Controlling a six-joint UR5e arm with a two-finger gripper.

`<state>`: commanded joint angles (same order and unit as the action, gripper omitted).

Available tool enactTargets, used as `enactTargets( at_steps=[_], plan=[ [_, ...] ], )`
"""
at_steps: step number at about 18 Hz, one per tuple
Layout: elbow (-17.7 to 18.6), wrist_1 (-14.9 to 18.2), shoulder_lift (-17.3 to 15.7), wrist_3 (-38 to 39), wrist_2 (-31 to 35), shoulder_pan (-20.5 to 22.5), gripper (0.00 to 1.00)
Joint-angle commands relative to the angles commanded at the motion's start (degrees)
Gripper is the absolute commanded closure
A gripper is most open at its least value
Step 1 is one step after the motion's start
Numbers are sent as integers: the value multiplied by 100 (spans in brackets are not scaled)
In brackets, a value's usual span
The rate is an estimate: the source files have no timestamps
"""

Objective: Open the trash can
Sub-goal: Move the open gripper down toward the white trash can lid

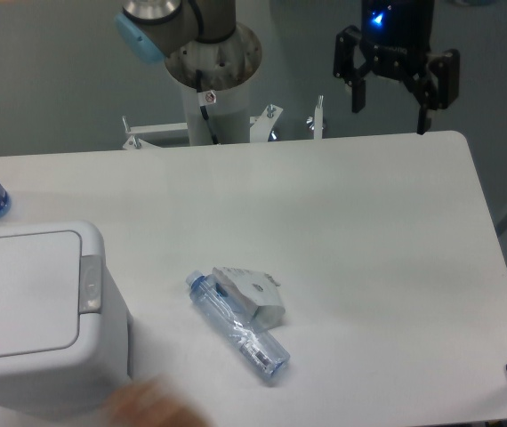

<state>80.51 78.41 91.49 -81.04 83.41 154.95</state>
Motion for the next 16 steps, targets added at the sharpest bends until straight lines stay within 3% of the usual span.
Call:
enactTargets(
  at_steps=[4, 7, 16],
  plan=[
    [44, -211, 9, 526, -17, -70, 0],
    [44, -404, 70, 1122, -17, -350, 0],
    [-17, -1643, 676, 4488, -26, -1625, 0]
  ],
)
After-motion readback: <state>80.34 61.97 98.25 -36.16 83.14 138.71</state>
